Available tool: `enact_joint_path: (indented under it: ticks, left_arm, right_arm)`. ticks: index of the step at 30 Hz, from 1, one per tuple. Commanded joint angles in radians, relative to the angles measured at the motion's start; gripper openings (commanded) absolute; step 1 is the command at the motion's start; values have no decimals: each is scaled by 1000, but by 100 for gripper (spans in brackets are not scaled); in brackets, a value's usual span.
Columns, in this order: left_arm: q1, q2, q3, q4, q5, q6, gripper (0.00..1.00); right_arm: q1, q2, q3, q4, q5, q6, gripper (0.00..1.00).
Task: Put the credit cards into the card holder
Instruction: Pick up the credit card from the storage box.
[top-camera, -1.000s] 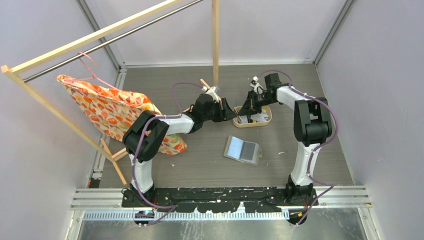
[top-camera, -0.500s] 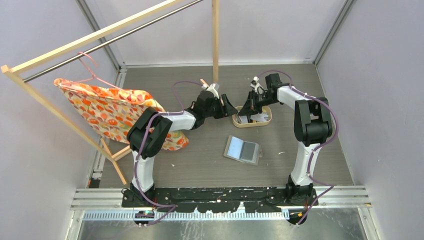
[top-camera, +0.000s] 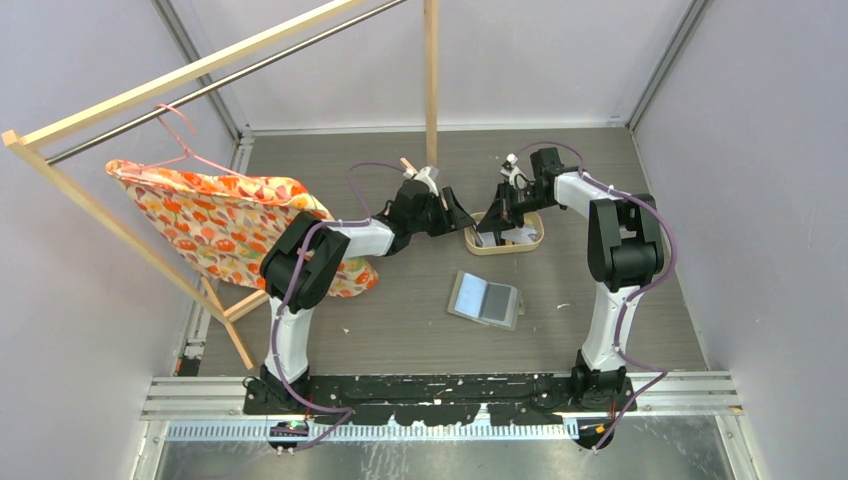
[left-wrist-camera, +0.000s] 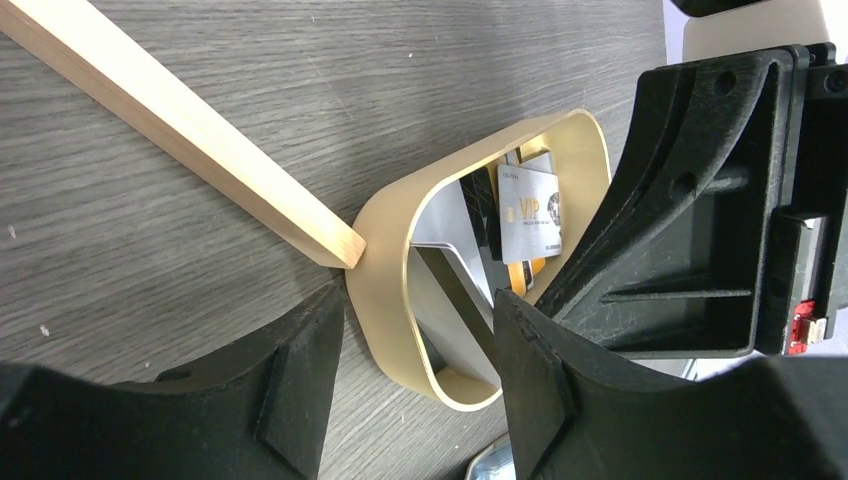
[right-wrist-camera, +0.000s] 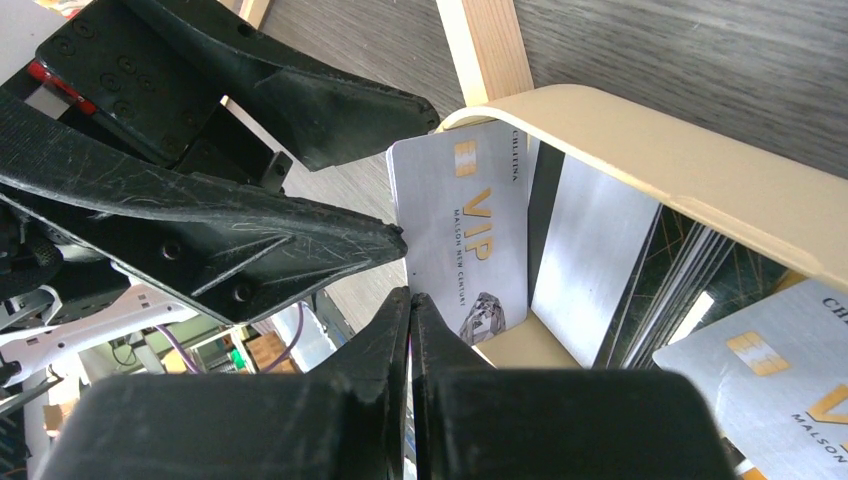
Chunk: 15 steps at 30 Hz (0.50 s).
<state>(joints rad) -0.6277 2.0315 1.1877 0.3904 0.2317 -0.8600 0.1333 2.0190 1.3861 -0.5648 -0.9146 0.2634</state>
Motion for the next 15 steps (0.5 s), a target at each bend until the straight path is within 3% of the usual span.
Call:
enact_joint_path:
  ticks: [1,15]
  left_arm:
    - [8,10,45,4,4,-6,57]
    - [13,10,36,-5,0,-13,53]
  right_arm:
    - [-5,5,39,-14,-9,-16,6]
    - [-30,-3,36,-15,9,-16,7]
